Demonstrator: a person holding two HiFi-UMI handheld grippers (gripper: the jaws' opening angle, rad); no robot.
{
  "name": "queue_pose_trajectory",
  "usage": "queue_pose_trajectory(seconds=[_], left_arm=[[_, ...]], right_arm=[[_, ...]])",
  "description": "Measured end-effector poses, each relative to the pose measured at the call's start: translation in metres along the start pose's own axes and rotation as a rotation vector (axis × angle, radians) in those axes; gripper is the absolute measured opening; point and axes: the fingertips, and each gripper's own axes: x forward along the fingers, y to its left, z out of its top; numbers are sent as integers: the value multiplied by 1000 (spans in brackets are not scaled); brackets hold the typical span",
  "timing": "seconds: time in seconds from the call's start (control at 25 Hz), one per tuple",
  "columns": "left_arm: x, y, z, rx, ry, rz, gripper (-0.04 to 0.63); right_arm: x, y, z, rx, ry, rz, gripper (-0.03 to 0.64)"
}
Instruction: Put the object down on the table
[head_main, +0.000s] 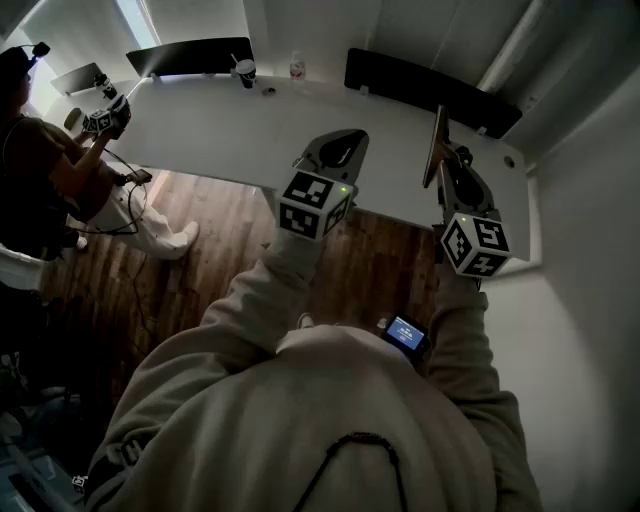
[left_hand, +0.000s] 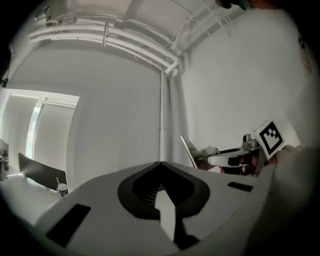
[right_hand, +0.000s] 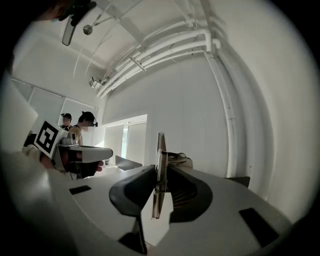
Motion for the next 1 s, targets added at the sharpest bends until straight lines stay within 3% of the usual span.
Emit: queue_pose_trajectory(seconds=[0.2, 0.76, 1.0], left_arm=[[-3, 8, -1, -42, -9, 15, 5], [3, 0, -2, 5, 11, -13, 5], [6, 5, -6, 6, 15, -1, 5]], right_arm=[[-2, 3, 7, 7, -11, 23, 94], [-1, 4, 18, 38, -42, 86, 95], [0, -2, 8, 55, -29, 68, 95]])
